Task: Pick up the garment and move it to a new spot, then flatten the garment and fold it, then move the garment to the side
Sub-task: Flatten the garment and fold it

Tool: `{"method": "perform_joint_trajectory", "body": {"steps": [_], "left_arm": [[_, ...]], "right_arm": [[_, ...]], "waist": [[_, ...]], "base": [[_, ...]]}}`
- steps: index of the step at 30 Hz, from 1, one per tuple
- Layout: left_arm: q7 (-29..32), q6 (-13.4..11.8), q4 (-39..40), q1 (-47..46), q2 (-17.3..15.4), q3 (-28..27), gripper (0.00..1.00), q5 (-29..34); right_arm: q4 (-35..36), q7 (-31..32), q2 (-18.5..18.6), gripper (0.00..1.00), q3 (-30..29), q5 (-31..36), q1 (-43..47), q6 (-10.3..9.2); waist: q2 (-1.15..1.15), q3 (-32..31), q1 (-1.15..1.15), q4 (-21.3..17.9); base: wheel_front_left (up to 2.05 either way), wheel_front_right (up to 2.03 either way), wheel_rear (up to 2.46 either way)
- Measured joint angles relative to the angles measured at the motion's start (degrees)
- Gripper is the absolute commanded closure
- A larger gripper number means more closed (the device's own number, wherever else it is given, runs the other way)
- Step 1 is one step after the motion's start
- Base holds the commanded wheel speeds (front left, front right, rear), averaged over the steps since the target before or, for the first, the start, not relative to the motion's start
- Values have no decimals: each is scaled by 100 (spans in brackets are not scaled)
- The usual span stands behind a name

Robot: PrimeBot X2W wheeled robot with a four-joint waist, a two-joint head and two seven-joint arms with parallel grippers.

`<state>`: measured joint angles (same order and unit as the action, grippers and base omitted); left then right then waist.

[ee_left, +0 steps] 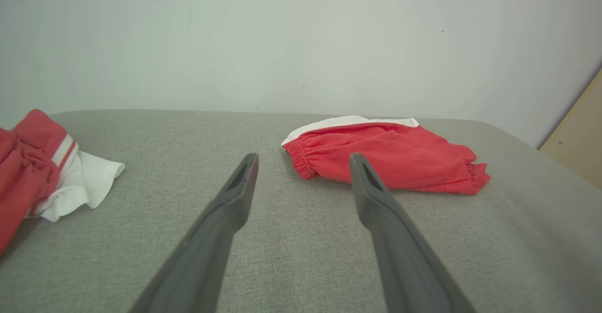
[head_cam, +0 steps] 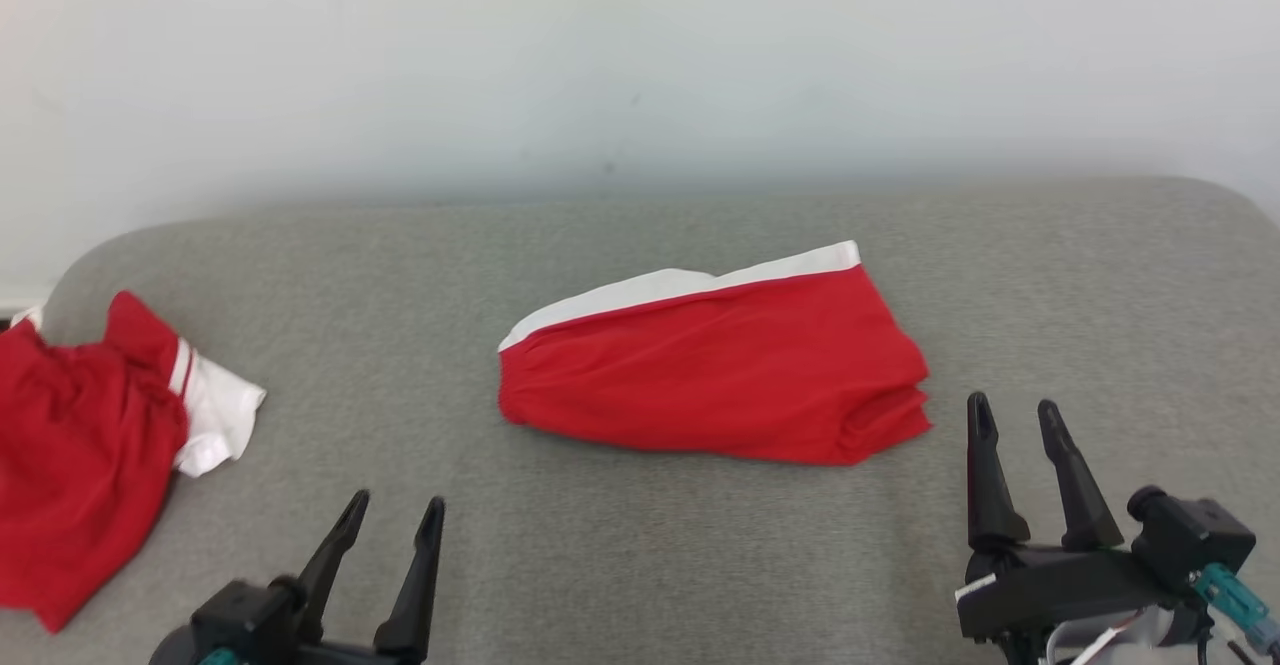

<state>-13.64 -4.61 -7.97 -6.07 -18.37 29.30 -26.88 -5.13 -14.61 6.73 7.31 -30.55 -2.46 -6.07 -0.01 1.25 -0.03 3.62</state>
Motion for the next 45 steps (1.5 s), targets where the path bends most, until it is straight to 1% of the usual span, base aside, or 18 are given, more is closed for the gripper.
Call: {"method": "perform_joint_trajectory", "body": {"steps": [6, 7, 13, 16, 23, 32, 37, 39, 40, 42, 45], "left_arm": [[-3, -104, 152, 498, -118, -335, 0, -123], [-3, -135, 155, 553, -143, -415, 0, -188], [-3, -200, 286, 806, -138, -673, 0, -260], [42, -202, 366, 817, -108, -670, 0, -258], [180, -238, 495, 817, 7, -679, 0, -246], [357, -245, 616, 815, 23, -678, 0, -185], [506, -245, 608, 790, 51, -645, 0, -180], [614, -244, 523, 673, 58, -565, 0, -168], [766, -204, 376, 426, 62, -503, 0, -146], [945, -152, 121, 104, 87, -469, 0, -149], [1161, 9, -163, -279, 197, -414, 0, -267]], "right_arm": [[148, -1, -36, 0, -97, 57, 219, -10], [156, -1, -38, 0, -124, 59, 219, -36], [189, -1, -44, 0, -348, 60, 438, -56], [279, -2, -56, 0, -413, 49, 460, -57], [313, 0, -82, 0, -311, 80, 425, -68], [311, 160, -59, 0, -263, 171, 420, -75], [285, 249, -13, 0, -319, 197, 237, -99], [235, 303, 60, 0, -320, 285, 207, -99], [133, 375, 131, 0, -280, 382, 170, -99], [-45, 488, 129, 0, -205, 389, 13, -99], [-248, 664, 86, 0, -196, 308, -350, -99]], "waist": [[0, -172, 2, -335], [0, -193, 2, -382], [0, -309, 2, -527], [0, -301, 3, -505], [1, -223, 3, -406], [1, -115, 3, -303], [1, -42, 3, -206], [2, -6, 3, -173], [2, 41, 3, -151], [2, 100, 3, -146], [1, 190, 3, -167]], "base": [[0, 0, 0], [0, 0, 0], [0, 0, 0], [0, 0, 0], [0, 0, 0], [0, 0, 0], [0, 0, 0], [0, 0, 0], [0, 0, 0], [0, 0, 0], [0, 0, 0]]}}
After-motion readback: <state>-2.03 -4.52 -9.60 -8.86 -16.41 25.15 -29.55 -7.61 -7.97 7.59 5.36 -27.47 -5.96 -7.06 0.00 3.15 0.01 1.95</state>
